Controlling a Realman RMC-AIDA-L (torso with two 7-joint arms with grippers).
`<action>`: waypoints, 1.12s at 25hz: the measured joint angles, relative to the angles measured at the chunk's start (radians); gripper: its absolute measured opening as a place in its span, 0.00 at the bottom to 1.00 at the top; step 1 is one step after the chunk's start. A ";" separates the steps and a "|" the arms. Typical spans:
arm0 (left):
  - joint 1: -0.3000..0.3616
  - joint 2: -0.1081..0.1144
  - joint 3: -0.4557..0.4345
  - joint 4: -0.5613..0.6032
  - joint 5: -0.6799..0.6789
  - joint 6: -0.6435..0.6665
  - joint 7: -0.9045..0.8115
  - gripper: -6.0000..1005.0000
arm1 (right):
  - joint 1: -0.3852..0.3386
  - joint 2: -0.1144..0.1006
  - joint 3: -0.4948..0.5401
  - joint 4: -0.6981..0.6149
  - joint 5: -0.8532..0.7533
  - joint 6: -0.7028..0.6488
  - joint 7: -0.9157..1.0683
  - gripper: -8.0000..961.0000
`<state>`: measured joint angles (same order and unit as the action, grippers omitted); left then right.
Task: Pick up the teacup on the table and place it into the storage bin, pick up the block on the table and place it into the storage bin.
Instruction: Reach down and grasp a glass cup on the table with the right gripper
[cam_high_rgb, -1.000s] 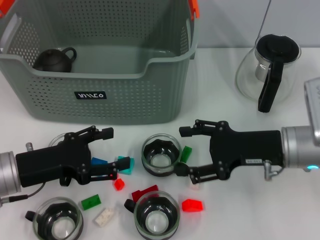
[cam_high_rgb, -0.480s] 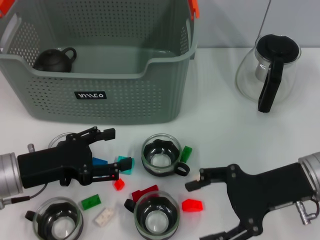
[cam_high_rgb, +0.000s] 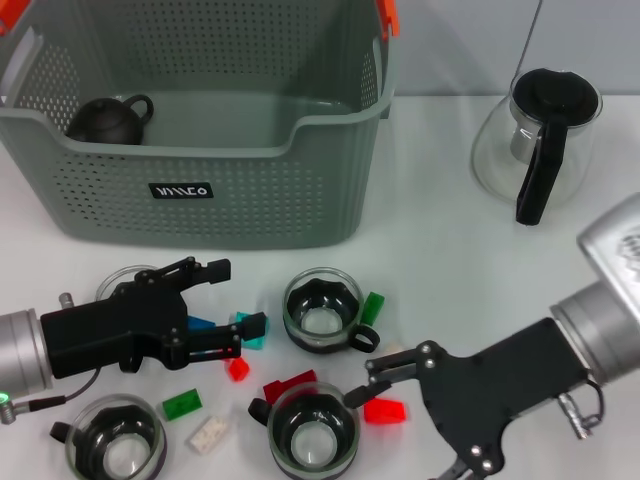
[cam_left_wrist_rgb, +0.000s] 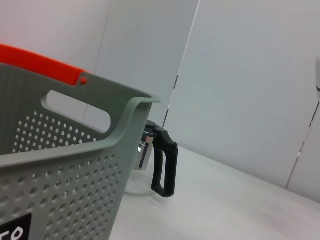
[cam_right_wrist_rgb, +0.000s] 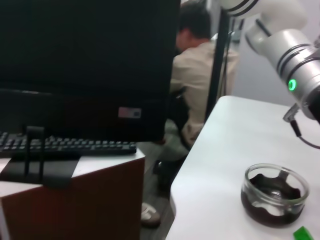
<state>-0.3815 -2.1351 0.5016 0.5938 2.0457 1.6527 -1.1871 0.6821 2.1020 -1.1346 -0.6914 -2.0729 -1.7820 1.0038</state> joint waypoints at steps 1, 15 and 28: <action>0.001 0.000 0.000 -0.001 0.000 -0.001 0.001 0.92 | 0.011 0.001 -0.020 0.002 0.001 0.011 0.015 0.98; 0.002 -0.002 0.000 -0.002 -0.006 -0.001 0.002 0.92 | 0.081 0.007 -0.314 -0.145 0.005 0.124 0.251 0.98; 0.009 -0.003 0.000 -0.017 -0.007 -0.001 0.007 0.91 | 0.064 0.006 -0.612 -0.340 -0.001 0.265 0.416 0.98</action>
<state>-0.3722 -2.1379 0.5016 0.5767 2.0385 1.6521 -1.1805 0.7461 2.1081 -1.7462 -1.0310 -2.0735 -1.5166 1.4199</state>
